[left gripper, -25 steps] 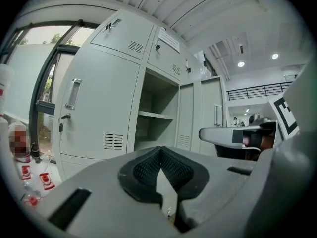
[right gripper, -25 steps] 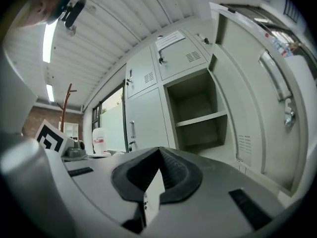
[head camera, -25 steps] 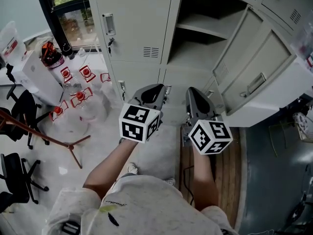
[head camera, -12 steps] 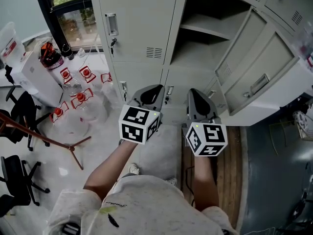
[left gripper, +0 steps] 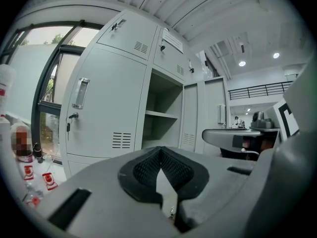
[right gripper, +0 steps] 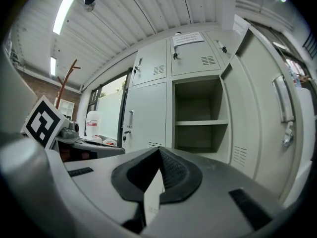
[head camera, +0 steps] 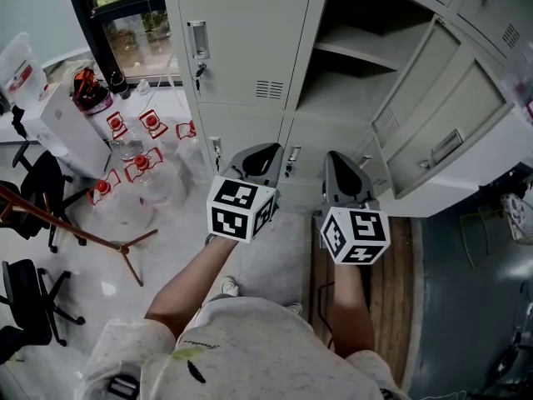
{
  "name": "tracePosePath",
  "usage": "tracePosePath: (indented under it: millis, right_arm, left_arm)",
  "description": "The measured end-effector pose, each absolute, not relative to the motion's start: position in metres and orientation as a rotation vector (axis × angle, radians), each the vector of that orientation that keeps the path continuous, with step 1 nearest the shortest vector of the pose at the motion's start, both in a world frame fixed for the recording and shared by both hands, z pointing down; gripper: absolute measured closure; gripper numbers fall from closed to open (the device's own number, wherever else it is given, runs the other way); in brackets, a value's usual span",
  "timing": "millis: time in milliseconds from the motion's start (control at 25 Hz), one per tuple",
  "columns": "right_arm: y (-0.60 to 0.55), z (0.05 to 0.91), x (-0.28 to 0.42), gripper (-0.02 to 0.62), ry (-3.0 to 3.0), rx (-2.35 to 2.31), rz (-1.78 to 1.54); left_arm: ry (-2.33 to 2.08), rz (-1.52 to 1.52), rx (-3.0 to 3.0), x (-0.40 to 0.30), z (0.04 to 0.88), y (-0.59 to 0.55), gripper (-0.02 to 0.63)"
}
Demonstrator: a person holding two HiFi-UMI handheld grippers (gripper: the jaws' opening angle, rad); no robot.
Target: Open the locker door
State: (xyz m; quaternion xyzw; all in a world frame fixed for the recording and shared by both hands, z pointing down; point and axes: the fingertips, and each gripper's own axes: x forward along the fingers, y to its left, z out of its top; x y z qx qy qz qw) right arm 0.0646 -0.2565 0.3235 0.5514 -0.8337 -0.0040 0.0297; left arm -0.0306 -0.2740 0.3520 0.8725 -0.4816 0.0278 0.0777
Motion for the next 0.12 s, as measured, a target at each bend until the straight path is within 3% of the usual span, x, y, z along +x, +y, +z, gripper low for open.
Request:
tracePosePath:
  millis: [120]
  right_arm:
    - [-0.2575, 0.3234, 0.0644, 0.592, -2.572, 1.699, -0.011]
  left_arm:
    - [-1.445, 0.078, 2.611, -0.0318, 0.3516, -0.276, 0.6]
